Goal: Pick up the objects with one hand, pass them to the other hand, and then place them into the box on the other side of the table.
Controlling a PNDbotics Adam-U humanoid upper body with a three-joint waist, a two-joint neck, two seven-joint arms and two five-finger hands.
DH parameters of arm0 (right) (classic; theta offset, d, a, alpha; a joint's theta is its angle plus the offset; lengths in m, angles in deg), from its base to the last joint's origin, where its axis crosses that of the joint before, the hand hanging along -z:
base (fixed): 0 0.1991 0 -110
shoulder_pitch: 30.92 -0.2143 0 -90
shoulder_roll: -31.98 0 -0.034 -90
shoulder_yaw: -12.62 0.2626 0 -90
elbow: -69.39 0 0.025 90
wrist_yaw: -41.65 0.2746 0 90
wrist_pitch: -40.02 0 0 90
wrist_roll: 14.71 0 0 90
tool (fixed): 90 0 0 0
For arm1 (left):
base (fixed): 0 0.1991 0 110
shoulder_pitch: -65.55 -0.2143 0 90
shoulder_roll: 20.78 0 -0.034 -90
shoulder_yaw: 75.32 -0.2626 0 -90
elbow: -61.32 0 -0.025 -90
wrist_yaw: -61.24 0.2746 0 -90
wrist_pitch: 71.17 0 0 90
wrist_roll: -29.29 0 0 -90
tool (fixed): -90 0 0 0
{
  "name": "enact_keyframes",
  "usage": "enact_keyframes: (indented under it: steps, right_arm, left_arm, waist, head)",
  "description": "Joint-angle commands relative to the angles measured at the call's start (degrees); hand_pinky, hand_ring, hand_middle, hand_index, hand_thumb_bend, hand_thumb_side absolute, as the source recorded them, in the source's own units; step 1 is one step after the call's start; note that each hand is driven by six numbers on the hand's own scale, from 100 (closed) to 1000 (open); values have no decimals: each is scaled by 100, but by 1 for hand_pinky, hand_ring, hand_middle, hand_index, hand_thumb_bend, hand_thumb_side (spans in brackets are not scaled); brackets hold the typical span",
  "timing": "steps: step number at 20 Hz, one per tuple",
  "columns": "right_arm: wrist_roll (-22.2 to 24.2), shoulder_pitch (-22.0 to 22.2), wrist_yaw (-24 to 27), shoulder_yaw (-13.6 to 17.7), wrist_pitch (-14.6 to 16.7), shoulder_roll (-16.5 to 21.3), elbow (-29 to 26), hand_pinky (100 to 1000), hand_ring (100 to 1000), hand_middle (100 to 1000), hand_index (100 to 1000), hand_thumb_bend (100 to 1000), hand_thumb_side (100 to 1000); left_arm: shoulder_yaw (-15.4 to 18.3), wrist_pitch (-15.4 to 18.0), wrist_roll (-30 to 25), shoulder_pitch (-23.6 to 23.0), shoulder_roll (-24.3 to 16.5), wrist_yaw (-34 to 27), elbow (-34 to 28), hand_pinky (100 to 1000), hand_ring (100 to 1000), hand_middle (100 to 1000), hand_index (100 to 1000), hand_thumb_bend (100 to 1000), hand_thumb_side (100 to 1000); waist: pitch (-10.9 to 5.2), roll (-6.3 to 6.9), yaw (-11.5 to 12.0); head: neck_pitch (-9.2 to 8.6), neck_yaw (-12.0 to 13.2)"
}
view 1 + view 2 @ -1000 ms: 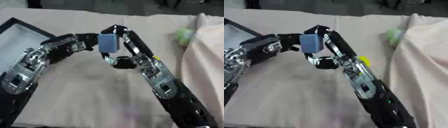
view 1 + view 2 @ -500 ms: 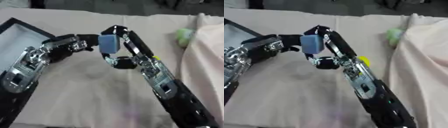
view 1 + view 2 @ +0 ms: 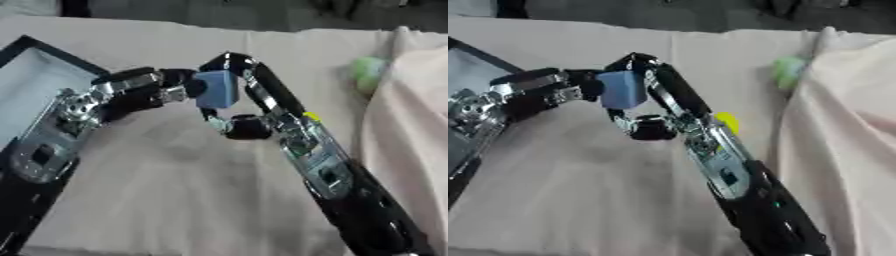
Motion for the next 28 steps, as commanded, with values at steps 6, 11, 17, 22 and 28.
enact_keyframes:
  steps: [6,11,17,22,28]
  right_arm:
    - [-12,-189,88,-75,62,-203,-368,673,498,424,536,100,100]
    - [13,-202,212,-96,56,-209,-431,667,496,421,535,100,100]
    - [70,-202,282,-100,27,-208,-404,664,495,421,535,100,100]
    - [115,-200,335,-113,-1,-170,-412,663,495,420,535,100,100]
    - [156,-201,371,-122,-41,-150,-420,662,495,420,536,100,100]
  left_arm:
    - [-123,-109,32,64,62,565,6,993,1000,1000,872,447,768]
    - [-119,-154,109,58,93,663,-1,996,1000,1000,866,448,774]
    - [-56,-102,431,43,121,288,-58,972,1000,958,824,422,728]
    - [-17,-149,1095,13,151,-338,-10,915,1000,867,738,342,648]
    - [-16,-209,2083,-6,161,-1366,47,823,929,733,575,100,441]
  waist:
    - [-105,25,-9]
    - [-110,27,-10]
    - [-109,24,-4]
    - [-106,14,3]
    - [-104,7,10]
  head:
    - [-114,36]
    - [-142,47]
    - [-158,50]
    - [-160,56]
    - [-152,62]
